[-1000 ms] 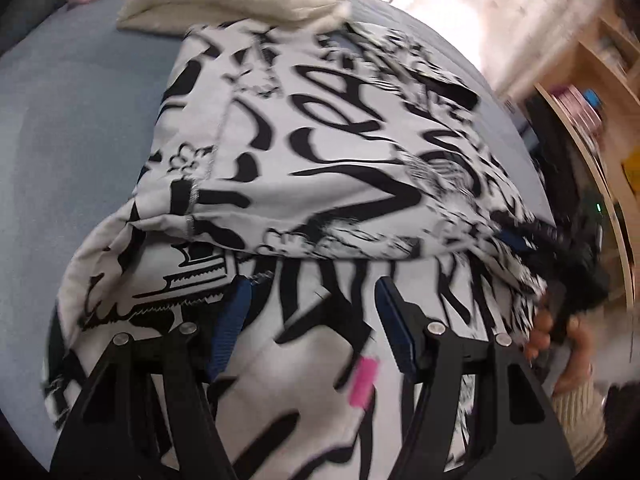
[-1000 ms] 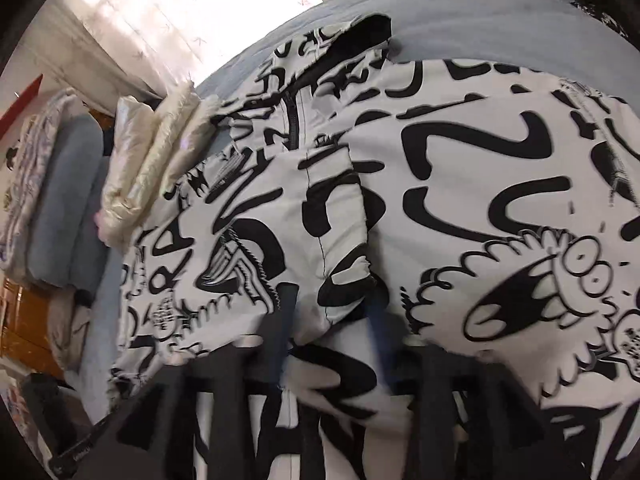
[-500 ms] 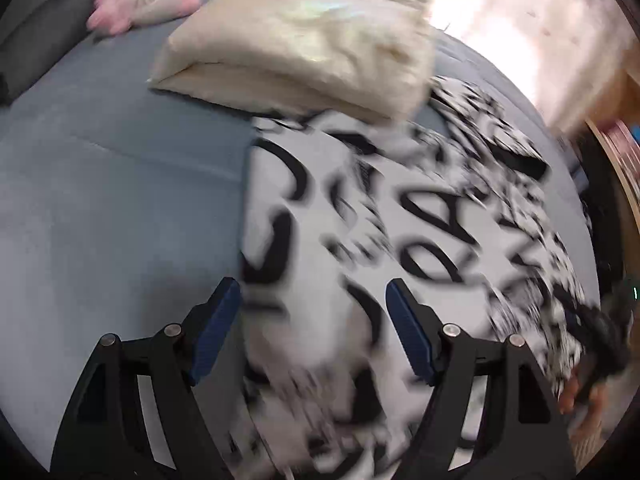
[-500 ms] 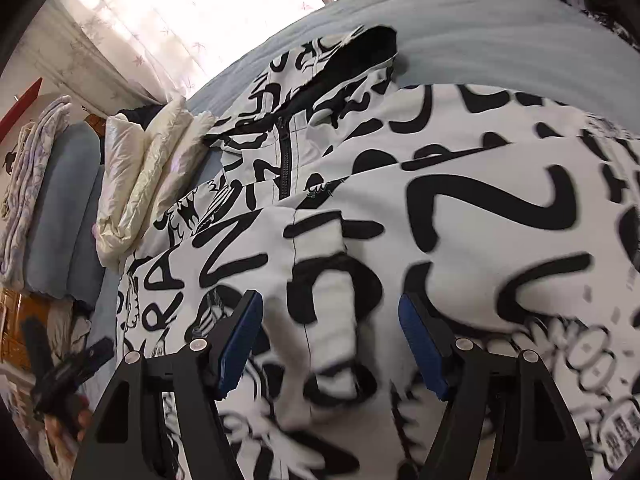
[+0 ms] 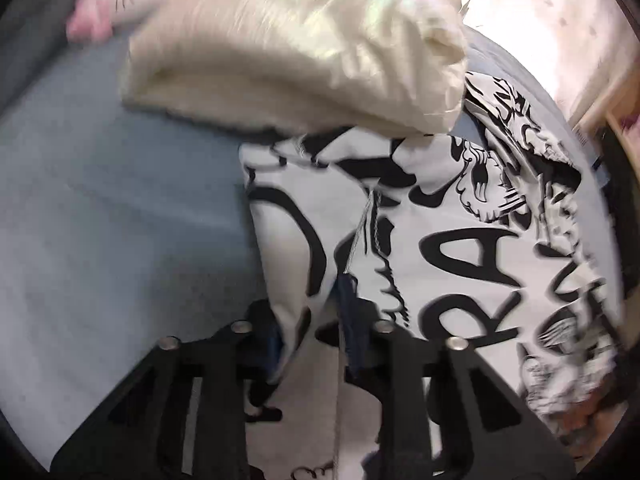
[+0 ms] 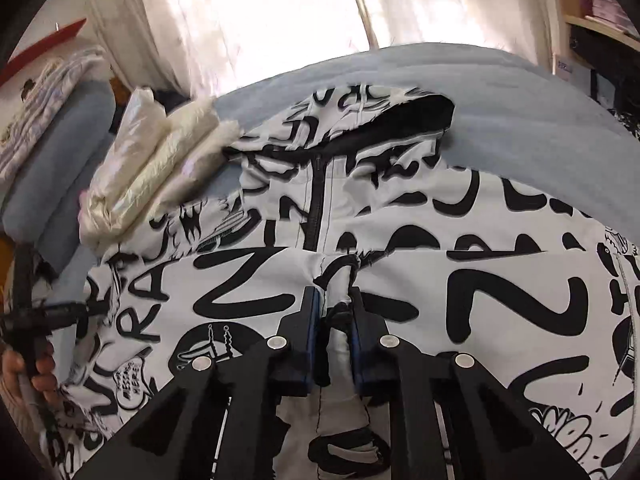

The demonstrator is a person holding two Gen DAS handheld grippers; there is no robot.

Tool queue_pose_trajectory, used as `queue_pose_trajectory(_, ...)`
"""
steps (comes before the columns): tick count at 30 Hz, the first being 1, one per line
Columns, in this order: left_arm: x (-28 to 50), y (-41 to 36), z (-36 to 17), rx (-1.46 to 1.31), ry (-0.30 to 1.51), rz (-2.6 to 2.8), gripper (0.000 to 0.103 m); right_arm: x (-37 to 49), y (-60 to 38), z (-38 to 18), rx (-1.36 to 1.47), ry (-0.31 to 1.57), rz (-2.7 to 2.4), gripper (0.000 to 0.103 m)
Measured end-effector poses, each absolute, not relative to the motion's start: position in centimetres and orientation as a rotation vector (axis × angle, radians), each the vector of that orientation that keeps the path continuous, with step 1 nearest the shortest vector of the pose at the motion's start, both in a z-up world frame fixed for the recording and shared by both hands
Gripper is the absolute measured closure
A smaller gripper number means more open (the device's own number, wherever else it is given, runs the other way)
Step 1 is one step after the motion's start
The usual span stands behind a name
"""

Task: Fold large clothes

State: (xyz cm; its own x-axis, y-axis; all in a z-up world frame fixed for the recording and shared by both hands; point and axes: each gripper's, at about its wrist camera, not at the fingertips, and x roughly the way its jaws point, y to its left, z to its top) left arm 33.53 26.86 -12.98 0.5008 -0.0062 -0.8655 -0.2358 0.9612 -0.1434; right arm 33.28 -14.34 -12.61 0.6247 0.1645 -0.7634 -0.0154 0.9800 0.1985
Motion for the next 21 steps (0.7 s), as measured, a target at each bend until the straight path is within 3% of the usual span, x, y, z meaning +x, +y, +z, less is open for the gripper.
queue_pose_trajectory(3, 33.6, 27.0, -14.2, -0.249, 1.034, 0.171, 0.087, 33.8, -14.4, -13.9, 0.187, 0.946, 0.082, 0.084)
queue_pose_trajectory(5, 33.2, 27.3, -13.8, -0.273, 1.016, 0.182, 0.084, 33.4, -15.2, -13.4, 0.222, 0.972, 0.047, 0.066)
queue_pose_trajectory(7, 32.3, 27.2, -12.7, -0.233, 0.997, 0.204, 0.084, 32.3, -16.0, -12.5, 0.251, 0.961, 0.048, 0.058)
queue_pose_trajectory(14, 25.9, 24.2, -7.4, -0.158, 0.893, 0.094, 0.084, 26.4, -14.8, -9.0, 0.193, 0.874, 0.147, 0.058)
queue_pose_trajectory(21, 21.5, 16.5, -8.3, -0.195, 0.890, -0.009, 0.084, 24.0, -6.5, -8.7, 0.156, 0.877, 0.339, 0.058)
